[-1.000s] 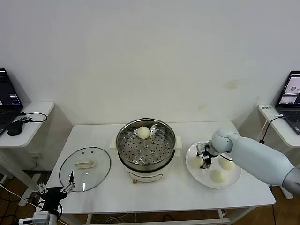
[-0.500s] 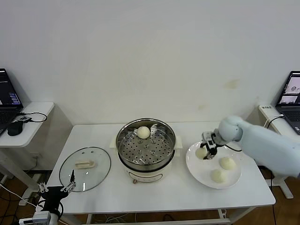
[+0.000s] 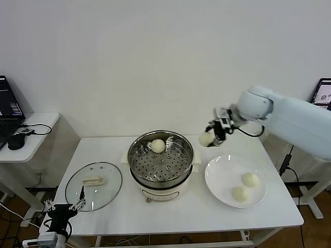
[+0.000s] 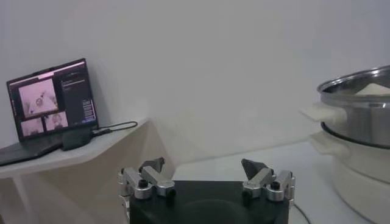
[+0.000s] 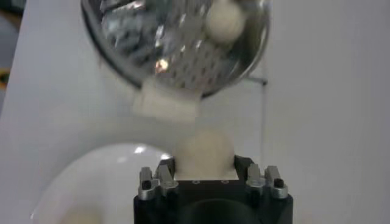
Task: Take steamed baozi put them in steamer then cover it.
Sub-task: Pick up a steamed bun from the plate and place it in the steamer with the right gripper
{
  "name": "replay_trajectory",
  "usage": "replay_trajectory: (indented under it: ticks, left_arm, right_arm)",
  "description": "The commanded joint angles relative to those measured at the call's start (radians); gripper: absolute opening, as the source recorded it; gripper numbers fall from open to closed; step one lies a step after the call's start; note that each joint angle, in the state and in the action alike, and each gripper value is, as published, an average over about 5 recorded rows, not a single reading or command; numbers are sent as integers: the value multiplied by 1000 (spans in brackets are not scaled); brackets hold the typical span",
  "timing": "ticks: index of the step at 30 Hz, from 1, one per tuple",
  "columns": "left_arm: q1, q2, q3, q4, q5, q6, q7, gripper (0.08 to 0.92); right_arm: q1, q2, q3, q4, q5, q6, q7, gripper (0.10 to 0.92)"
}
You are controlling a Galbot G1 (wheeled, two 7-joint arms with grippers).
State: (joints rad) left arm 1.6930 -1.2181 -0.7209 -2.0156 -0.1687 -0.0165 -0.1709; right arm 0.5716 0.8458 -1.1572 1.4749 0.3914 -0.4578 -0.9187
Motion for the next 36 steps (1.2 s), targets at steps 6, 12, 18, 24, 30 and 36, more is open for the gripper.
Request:
replay_trajectory:
  ticks: [6,12,18,24,30,36]
  left_arm:
    - [1,-11,-15,-7,0,2,2,823]
    - [-1,-16,-21,-9,-3,1,2,823]
    - [-8,-21,-20,-6,-5,2,2,823]
    - [-12,-20,-19,1,-10,1,2,823]
    - [-16,-21,-16,3,-10,1,1,823]
    - [-15,-21,-15,2,-10,2,1,823]
  right_arm:
    - [-28,430,-41,-165,159,-103,124,618]
    - [-95,583,-34,-309,128,-129,133,619]
    - [-153,660,-45,-393,85,-151,137,619]
    - [-187,669,-55,-427,46,-158,141,619]
    - [-209,668,-51,-445,23,-157,144,621]
    - [-196,628,-46,-410,12,-157,126,711]
